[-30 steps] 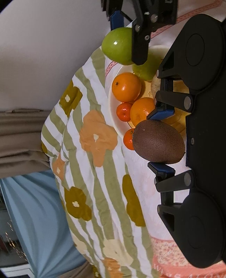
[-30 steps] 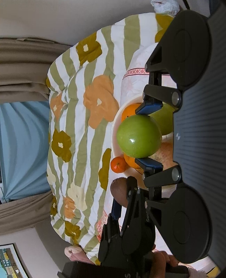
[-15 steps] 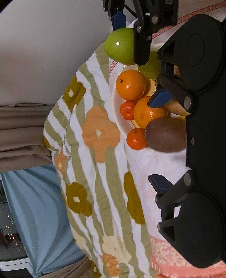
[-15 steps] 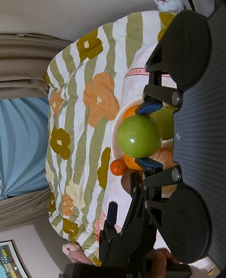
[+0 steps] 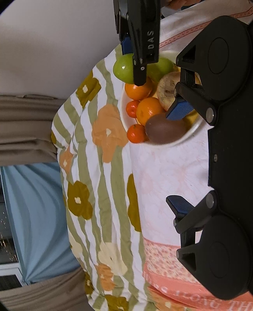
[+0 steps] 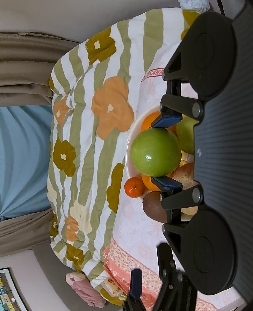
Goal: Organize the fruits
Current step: 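Lower the kiwi and green apple into the bowl and open both grippers, then move both open grippers toward the two red tomatoes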
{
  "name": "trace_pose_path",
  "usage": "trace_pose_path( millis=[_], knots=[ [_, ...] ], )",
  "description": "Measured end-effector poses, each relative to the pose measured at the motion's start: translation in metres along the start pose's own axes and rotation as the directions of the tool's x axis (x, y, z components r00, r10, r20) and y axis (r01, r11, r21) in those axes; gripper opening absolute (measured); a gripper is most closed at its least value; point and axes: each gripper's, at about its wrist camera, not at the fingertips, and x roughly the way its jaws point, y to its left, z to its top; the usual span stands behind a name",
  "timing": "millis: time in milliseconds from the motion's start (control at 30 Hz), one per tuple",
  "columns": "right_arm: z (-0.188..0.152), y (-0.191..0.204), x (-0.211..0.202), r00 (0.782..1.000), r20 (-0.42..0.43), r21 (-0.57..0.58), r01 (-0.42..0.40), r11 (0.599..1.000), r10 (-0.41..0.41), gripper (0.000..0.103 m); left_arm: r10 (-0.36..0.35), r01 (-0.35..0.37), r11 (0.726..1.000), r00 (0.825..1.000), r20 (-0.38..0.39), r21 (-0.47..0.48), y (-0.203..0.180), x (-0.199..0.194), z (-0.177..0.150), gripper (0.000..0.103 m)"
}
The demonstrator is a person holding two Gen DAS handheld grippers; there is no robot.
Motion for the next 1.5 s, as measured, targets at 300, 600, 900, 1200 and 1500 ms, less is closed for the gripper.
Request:
trace_pose_path(
  millis=[300, 600, 900, 1200, 1500],
  knots=[
    [-0.003, 0.003, 0.017, 1.0, -0.014, -0.018, 0.0, 1.0, 0.0, 0.068, 0.039, -0.039, 0.999, 0.999, -0.01, -0.038, 0.011, -0.007, -0.011, 0.088],
    [-0.008, 0.002, 0.012, 0.999, 0.023, 0.017, 0.022, 1.0, -0.022, 0.102, 0.045, -0.045, 0.999, 0.999, -0.021, -0.031, 0.012, -0.007, -0.018, 0.088],
    [-0.009, 0.009, -0.014, 0.996, 0.049, 0.009, 0.08, 0.997, -0.081, 0.102, 0.027, -0.027, 1.0, 1.0, 0.011, -0.008, 0.018, -0.023, -0.017, 0.088],
    [-0.012, 0.035, -0.06, 0.982, 0.085, 0.074, 0.162, 0.984, -0.168, 0.102, -0.035, 0.031, 0.998, 0.997, 0.076, 0.054, 0.04, -0.054, -0.019, 0.088],
    [-0.027, 0.072, -0.109, 0.967, 0.102, 0.162, 0.216, 0.963, -0.234, 0.102, -0.08, 0.067, 0.991, 0.99, 0.118, 0.112, 0.072, -0.085, -0.03, 0.091]
  ],
)
